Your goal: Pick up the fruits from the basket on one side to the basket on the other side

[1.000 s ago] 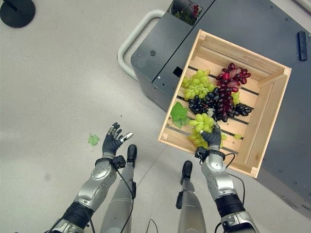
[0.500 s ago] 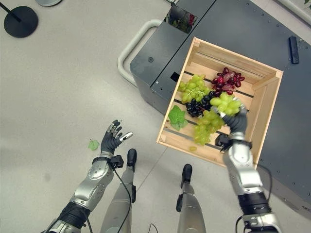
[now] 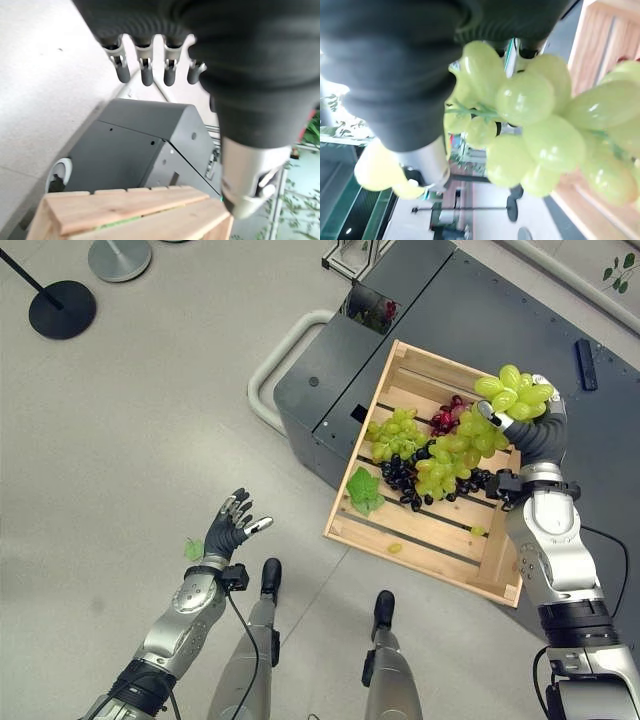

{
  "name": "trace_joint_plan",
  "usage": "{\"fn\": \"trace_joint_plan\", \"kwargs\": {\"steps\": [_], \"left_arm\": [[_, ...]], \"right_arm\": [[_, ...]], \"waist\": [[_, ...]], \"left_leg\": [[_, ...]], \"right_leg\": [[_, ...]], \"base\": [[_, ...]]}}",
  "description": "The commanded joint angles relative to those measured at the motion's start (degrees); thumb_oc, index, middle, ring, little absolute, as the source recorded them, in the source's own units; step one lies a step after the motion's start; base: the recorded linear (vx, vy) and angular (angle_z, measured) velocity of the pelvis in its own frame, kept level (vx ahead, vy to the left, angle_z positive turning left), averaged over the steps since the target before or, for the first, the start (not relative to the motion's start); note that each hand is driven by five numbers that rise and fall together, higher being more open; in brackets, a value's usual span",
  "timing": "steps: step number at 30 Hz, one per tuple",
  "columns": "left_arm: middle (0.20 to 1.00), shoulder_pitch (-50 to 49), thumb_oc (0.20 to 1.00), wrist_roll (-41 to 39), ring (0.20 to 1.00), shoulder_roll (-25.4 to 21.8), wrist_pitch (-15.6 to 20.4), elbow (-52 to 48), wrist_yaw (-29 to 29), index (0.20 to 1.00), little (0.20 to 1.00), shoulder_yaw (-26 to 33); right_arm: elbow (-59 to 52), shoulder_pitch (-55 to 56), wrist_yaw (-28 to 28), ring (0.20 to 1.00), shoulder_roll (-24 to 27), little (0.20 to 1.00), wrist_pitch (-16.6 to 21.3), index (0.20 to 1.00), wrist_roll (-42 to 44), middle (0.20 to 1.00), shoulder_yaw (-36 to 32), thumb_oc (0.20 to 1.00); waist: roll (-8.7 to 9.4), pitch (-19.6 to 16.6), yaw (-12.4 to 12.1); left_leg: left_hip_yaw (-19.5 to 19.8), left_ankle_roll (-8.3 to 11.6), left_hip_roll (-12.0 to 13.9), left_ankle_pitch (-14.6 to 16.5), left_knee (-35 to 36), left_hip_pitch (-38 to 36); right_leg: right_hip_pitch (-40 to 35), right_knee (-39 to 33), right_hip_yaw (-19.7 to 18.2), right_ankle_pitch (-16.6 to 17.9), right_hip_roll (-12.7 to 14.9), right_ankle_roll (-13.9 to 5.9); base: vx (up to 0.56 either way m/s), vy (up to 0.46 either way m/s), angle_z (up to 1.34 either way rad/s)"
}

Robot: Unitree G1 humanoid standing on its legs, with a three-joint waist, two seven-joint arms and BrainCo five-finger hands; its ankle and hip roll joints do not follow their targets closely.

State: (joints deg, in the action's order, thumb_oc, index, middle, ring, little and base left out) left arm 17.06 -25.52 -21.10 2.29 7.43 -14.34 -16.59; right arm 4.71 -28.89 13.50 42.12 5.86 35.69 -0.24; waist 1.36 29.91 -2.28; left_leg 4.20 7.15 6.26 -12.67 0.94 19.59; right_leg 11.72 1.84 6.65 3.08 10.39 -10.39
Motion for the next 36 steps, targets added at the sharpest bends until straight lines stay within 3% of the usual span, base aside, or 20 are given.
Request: {"fn": "trace_joint_plan", "kwargs": {"steps": [1, 11, 17, 27, 36], "left_arm": [[1.000, 5.40, 1.000, 1.90, 1.000, -0.68, 1.99, -3.61, 1.33, 1.000, 1.000, -1.69], [1.000, 18.69, 1.000, 4.06, 1.000, 0.40, 2.29, 0.10, -0.45, 1.000, 1.000, -8.61], [1.000, 23.15, 1.000, 4.66, 1.000, 4.60, 1.90, 5.15, -1.77, 1.000, 1.000, -13.79], [1.000, 22.26, 1.000, 3.33, 1.000, 7.72, 1.10, 7.57, -2.30, 1.000, 1.000, -16.04], [1.000, 21.38, 1.000, 1.34, 1.000, 8.22, 0.26, 12.40, -1.46, 1.000, 1.000, -16.49]], "right_arm": [[-4.83, -6.81, -2.01, 0.200, 2.58, 0.200, 1.43, 0.200, 1.02, 0.200, 2.98, 0.200], [-1.84, -13.92, -2.61, 0.200, -2.01, 0.200, -2.63, 0.200, -4.88, 0.200, 13.32, 0.200], [2.59, -15.59, -1.37, 0.200, -10.32, 0.200, -4.13, 0.200, -8.01, 0.200, 18.62, 0.200], [3.30, -13.39, -1.07, 0.200, -19.32, 0.200, -5.62, 0.200, -10.95, 0.200, 21.82, 0.200], [3.91, -15.34, -2.74, 0.200, -21.64, 0.200, -6.75, 0.200, -10.88, 0.200, 25.53, 0.200]], "waist": [[3.91, -5.38, 1.02], [4.07, -9.20, 1.41], [3.83, -12.35, 1.70], [3.19, -15.42, 1.64], [2.96, -17.92, 1.48]], "left_leg": [[-2.08, -1.13, -2.71, 8.88, -1.94, -3.59], [-2.18, -1.69, -3.08, 10.43, -2.97, -4.96], [-2.12, -1.86, -3.21, 11.20, -2.83, -6.38], [-2.07, -2.06, -3.23, 11.95, -2.54, -8.30], [-2.17, -2.11, -3.36, 12.75, -2.31, -10.19]], "right_leg": [[3.24, 6.53, -3.59, -6.20, 1.25, -0.43], [2.60, 8.35, -3.98, -6.91, 1.78, -0.58], [1.15, 8.23, -3.91, -7.18, 1.85, -0.68], [-1.26, 7.38, -2.97, -7.33, 1.96, -0.78], [-3.63, 6.56, -2.43, -7.53, 2.17, -0.95]], "base": [[0.00, 0.000, 0.00], [0.00, 0.000, 0.00], [0.05, 0.009, 0.00], [0.06, 0.009, 0.00], [0.05, 0.002, 0.01]]}}
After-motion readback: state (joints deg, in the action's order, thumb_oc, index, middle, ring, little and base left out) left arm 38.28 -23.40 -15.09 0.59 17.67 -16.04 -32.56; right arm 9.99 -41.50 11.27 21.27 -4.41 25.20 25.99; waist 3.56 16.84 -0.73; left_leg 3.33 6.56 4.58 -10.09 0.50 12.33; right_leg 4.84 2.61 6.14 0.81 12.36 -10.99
